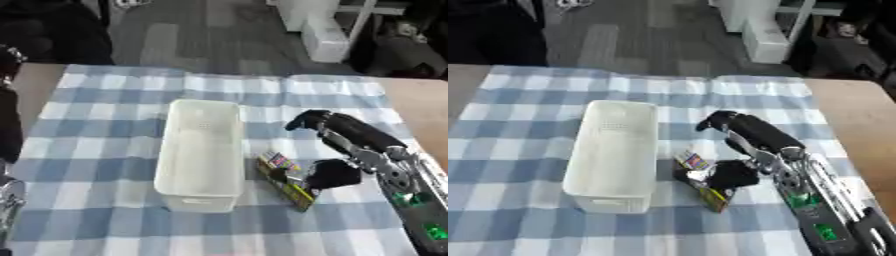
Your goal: Pick up objects on the table and place them in the box.
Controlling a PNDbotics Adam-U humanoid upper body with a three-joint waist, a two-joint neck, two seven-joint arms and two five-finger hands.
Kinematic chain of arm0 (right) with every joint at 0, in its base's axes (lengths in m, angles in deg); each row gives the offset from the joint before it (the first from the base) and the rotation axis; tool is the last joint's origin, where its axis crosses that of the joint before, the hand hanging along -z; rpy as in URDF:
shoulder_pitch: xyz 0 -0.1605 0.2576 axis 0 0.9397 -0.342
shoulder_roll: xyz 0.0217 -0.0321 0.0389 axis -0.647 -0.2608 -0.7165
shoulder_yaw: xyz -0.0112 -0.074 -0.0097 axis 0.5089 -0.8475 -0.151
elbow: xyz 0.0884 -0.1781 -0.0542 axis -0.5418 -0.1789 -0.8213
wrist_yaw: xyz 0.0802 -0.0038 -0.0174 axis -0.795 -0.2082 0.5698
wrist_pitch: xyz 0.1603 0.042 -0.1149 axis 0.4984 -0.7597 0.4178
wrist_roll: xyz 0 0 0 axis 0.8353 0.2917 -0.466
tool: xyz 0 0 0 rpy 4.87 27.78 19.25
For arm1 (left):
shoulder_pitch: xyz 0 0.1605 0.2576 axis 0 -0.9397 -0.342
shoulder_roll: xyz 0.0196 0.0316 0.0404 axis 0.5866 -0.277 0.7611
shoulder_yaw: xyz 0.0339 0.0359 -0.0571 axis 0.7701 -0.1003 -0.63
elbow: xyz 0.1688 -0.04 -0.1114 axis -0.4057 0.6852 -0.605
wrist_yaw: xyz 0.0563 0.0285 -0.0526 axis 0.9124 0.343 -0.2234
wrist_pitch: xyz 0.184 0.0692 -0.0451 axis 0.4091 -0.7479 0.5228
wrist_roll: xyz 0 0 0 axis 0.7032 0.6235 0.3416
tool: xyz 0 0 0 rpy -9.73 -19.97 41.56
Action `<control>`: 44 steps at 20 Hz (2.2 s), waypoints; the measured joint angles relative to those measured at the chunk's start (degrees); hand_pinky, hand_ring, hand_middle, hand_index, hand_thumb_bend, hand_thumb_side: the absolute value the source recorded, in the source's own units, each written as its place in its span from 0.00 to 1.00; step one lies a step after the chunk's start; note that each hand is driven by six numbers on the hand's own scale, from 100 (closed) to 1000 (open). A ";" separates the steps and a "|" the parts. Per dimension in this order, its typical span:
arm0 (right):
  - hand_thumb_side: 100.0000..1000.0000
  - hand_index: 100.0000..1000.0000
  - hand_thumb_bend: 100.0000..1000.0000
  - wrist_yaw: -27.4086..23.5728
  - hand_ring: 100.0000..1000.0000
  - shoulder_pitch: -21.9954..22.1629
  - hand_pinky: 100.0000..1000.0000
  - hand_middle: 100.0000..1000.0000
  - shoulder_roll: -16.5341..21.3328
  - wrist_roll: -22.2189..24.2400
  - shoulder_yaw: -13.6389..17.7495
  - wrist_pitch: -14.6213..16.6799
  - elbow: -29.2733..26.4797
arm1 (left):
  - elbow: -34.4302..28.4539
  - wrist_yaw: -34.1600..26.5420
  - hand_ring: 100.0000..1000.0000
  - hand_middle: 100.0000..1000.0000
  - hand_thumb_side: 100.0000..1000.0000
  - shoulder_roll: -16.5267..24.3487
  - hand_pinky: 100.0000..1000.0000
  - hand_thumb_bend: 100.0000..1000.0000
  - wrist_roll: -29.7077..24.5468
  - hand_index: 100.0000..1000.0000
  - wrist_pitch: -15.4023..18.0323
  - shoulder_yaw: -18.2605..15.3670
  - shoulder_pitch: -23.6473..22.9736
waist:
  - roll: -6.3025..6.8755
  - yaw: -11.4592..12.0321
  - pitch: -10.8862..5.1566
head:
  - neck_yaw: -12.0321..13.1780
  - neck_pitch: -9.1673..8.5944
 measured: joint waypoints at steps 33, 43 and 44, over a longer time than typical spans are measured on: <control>0.66 0.85 0.62 1.30 0.86 -2.92 0.75 0.85 -0.07 3.26 -2.49 0.63 6.39 | 0.00 0.00 0.68 0.77 0.94 0.03 0.64 0.57 0.07 0.84 0.07 0.01 0.00 | -0.26 0.27 -0.40 | -0.01 0.57; 0.76 0.86 0.60 1.91 0.86 -3.18 0.75 0.86 -2.23 2.42 -1.50 -1.17 8.22 | 0.00 0.00 0.68 0.77 0.94 0.04 0.64 0.57 0.06 0.84 0.06 0.01 0.00 | -0.67 0.14 -0.60 | -0.02 1.05; 0.76 0.86 0.60 1.92 0.86 -3.18 0.75 0.86 -2.34 2.22 -1.26 -1.40 8.43 | 0.00 0.00 0.68 0.77 0.94 0.04 0.64 0.57 0.06 0.84 0.06 0.01 0.00 | -0.67 0.12 -0.66 | -0.02 1.05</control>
